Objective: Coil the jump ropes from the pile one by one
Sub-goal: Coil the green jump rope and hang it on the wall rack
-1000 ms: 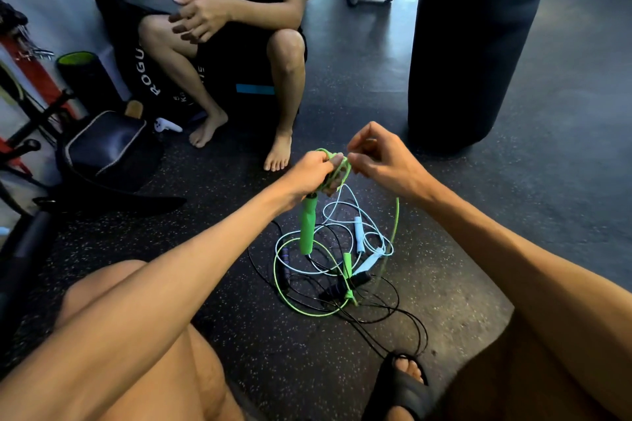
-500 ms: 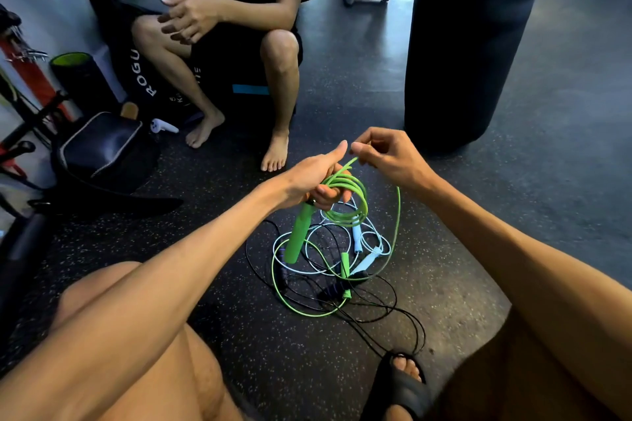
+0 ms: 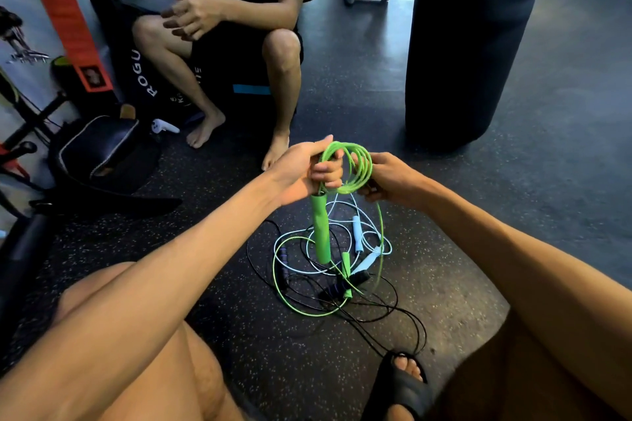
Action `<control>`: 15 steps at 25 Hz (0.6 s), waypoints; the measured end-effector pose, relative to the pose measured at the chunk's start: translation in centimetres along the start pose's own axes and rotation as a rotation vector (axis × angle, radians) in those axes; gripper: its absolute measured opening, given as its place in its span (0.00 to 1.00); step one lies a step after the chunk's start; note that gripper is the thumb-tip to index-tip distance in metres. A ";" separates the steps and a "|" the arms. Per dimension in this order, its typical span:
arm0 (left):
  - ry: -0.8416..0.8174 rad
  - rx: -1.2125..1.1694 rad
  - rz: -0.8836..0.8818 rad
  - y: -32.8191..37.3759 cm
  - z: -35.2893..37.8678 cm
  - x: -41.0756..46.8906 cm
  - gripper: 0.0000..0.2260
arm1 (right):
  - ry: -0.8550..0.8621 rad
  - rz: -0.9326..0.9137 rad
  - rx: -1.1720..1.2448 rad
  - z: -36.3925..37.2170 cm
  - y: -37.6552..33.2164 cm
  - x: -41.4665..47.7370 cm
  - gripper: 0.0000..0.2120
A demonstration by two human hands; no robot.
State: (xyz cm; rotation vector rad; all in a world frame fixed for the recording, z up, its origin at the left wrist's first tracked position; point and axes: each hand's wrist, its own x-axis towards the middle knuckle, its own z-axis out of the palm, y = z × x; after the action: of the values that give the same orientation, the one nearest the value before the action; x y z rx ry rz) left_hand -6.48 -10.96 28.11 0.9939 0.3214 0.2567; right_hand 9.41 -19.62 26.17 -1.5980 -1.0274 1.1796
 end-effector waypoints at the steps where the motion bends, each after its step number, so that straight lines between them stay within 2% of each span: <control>1: 0.016 -0.061 0.034 0.2 0.0 0.0 0.17 | -0.017 0.027 0.010 -0.1 0.4 -0.1 0.08; 5: 0.201 -0.259 0.198 0.7 0.0 0.7 0.16 | -0.084 0.096 -0.077 0.5 1.1 -0.9 0.10; 8: 0.368 -0.316 0.325 1.0 -0.9 1.3 0.14 | -0.168 0.119 -0.140 1.3 1.1 -1.6 0.09; 12: 0.624 -0.219 0.458 0.8 -3.0 2.4 0.12 | -0.257 0.142 -0.170 1.5 1.5 -1.8 0.11; 15: 0.763 0.019 0.489 0.2 -4.6 2.8 0.10 | -0.296 0.069 -0.289 1.7 1.1 -2.3 0.10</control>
State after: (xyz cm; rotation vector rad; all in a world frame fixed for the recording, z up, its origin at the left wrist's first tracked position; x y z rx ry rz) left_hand -5.66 -6.27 25.54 0.9520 0.7705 1.0900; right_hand 7.39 -21.78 25.45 -1.7229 -1.3939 1.3934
